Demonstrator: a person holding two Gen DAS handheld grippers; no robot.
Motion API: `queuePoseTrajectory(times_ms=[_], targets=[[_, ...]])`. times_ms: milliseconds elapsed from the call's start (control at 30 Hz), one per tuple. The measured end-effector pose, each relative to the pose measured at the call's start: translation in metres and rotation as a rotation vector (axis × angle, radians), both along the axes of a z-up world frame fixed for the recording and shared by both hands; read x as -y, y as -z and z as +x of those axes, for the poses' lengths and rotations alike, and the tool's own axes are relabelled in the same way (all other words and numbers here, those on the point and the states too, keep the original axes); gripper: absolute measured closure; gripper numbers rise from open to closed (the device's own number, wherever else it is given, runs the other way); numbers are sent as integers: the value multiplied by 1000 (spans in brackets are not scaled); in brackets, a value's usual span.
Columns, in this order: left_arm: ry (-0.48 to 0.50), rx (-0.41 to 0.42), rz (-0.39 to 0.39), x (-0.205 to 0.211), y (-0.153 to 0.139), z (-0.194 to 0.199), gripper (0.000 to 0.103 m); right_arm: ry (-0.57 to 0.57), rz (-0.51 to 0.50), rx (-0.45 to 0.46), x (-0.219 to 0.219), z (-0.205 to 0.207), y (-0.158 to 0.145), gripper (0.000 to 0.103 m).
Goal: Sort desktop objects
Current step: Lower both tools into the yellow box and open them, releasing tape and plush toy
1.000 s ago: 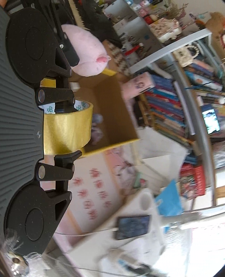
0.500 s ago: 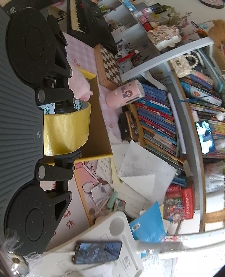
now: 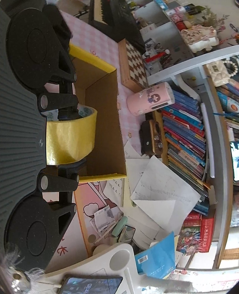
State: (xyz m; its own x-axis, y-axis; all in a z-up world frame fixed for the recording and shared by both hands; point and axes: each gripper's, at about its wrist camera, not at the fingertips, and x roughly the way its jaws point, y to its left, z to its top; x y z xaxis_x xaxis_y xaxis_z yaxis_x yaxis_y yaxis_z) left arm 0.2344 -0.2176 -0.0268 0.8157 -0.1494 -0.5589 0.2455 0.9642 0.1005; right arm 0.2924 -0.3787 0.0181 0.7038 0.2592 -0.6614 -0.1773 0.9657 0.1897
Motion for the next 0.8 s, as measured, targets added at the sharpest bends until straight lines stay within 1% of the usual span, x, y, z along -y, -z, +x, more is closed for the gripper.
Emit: queuePoseTrajectory(times_ms=[167, 300, 400, 567, 600, 700, 733, 800], targets=[[-7, 37, -1, -6, -11, -14, 26, -29, -34, -33, -7, 16, 15, 66], [-41, 49, -28, -18, -21, -30, 24, -67, -64, -51, -18, 27, 25, 66], [-82, 61, -53, -31, -28, -44, 21, -88, -88, -42, -28, 33, 27, 66], [-149, 67, -87, -49, -39, -64, 20, -127, -136, -4, -46, 44, 23, 66], [-159, 68, -91, -52, -40, -68, 20, -124, -126, 0, -48, 47, 21, 66], [-189, 69, -106, -58, -44, -79, 20, -123, -56, 1, -53, 55, 11, 66], [-199, 71, -110, -59, -45, -82, 20, -131, -26, -12, -56, 59, 10, 66], [-212, 76, -114, -62, -46, -89, 20, -163, -4, -47, -64, 63, 12, 66]])
